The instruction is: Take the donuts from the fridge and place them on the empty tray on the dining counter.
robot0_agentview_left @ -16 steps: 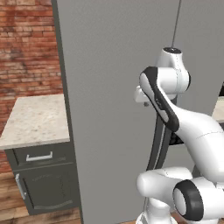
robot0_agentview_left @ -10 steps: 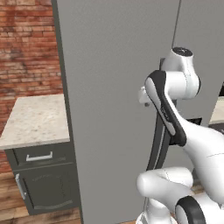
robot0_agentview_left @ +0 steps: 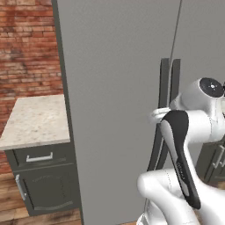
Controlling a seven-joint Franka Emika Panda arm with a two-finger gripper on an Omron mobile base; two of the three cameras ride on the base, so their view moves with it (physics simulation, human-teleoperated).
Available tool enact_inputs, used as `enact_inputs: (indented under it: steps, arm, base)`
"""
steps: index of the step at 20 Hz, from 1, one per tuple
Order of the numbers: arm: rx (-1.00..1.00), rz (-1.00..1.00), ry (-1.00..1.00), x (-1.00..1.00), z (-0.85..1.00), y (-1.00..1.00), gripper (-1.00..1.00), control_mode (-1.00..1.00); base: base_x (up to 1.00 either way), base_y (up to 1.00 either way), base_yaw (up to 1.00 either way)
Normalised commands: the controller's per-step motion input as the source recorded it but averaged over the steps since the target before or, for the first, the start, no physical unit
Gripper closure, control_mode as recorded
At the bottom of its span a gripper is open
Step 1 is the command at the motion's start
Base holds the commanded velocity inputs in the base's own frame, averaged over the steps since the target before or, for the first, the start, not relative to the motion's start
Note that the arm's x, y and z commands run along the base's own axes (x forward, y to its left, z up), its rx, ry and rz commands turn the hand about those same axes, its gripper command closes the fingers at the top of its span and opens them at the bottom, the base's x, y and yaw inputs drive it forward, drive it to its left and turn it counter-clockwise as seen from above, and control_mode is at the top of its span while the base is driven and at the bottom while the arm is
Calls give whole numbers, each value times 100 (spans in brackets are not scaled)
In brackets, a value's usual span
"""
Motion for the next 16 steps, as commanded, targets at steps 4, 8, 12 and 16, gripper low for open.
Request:
enact_inputs:
  steps: [4, 8, 12, 16]
  arm:
    - [0, -1, -2, -36, 9, 0, -100, -100]
    - [0, -1, -3, -3, 25, -1, -100, -100]
    - [0, -1, -4, 25, 26, -6, -100, -100]
    - [0, 0, -2, 40, 7, -10, -100, -100]
  base:
    - [0, 0, 0]
    - [0, 0, 0]
    - [0, 0, 0]
    - [0, 0, 0]
